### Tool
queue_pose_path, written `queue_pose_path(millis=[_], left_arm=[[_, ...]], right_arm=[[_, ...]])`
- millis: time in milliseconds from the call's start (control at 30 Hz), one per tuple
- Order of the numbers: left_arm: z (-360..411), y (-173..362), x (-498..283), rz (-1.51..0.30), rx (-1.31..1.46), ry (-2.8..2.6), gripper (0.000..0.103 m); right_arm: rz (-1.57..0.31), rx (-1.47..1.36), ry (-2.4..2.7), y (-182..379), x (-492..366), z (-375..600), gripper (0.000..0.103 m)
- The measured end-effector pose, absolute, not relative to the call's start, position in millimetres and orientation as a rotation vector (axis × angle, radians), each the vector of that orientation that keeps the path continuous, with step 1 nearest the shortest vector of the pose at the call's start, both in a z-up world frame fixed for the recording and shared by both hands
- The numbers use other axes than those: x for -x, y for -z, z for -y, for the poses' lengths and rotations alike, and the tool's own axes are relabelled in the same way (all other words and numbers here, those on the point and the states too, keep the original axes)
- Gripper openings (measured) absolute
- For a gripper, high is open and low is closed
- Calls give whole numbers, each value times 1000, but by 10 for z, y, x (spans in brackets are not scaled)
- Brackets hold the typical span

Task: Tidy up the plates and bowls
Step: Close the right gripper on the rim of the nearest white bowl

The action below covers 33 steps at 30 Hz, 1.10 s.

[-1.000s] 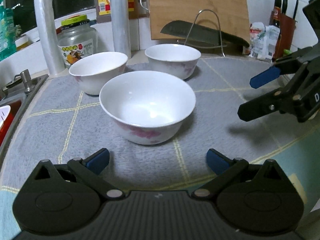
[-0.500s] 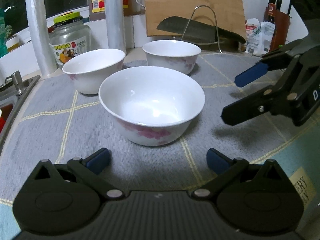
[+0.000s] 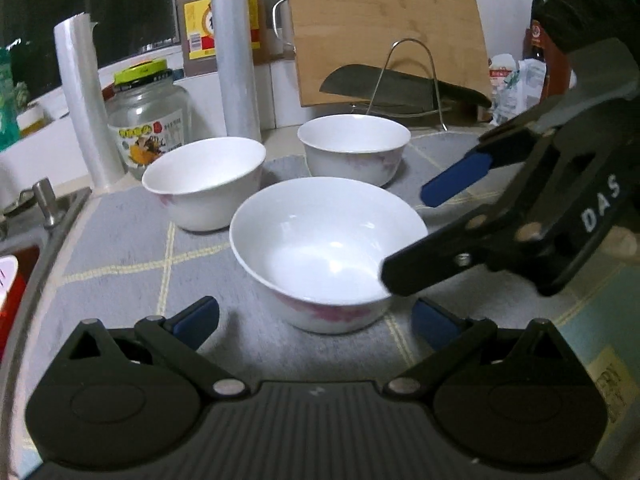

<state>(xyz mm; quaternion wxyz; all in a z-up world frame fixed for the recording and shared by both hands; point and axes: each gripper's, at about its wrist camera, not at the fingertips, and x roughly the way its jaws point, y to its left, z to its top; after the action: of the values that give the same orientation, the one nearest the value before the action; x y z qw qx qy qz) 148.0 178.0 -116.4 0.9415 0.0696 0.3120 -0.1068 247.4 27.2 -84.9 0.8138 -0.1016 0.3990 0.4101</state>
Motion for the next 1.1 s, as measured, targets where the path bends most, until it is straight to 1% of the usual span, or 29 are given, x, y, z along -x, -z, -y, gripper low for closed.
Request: queue_pose_path(millis=[267, 367, 467, 567, 1100], left_arm=[[-1806, 1101, -1548, -598, -183, 258, 100], [-1818, 1091, -1547, -590, -186, 290, 97], [-1823, 1080, -1558, -585, -191, 318, 95], [-1826, 1070, -1559, -579, -199, 342, 94], [-1692, 935, -1459, -581, -209, 385, 93]], right_arm=[[-869, 166, -905, 893, -2618, -431, 103], [-873, 154, -915, 898, -2637, -465, 103], [-875, 150, -921, 895, -2640, -483, 95], [-876, 156, -921, 891, -2638, -502, 93], [-882, 145, -917, 726, -2489, -279, 92]])
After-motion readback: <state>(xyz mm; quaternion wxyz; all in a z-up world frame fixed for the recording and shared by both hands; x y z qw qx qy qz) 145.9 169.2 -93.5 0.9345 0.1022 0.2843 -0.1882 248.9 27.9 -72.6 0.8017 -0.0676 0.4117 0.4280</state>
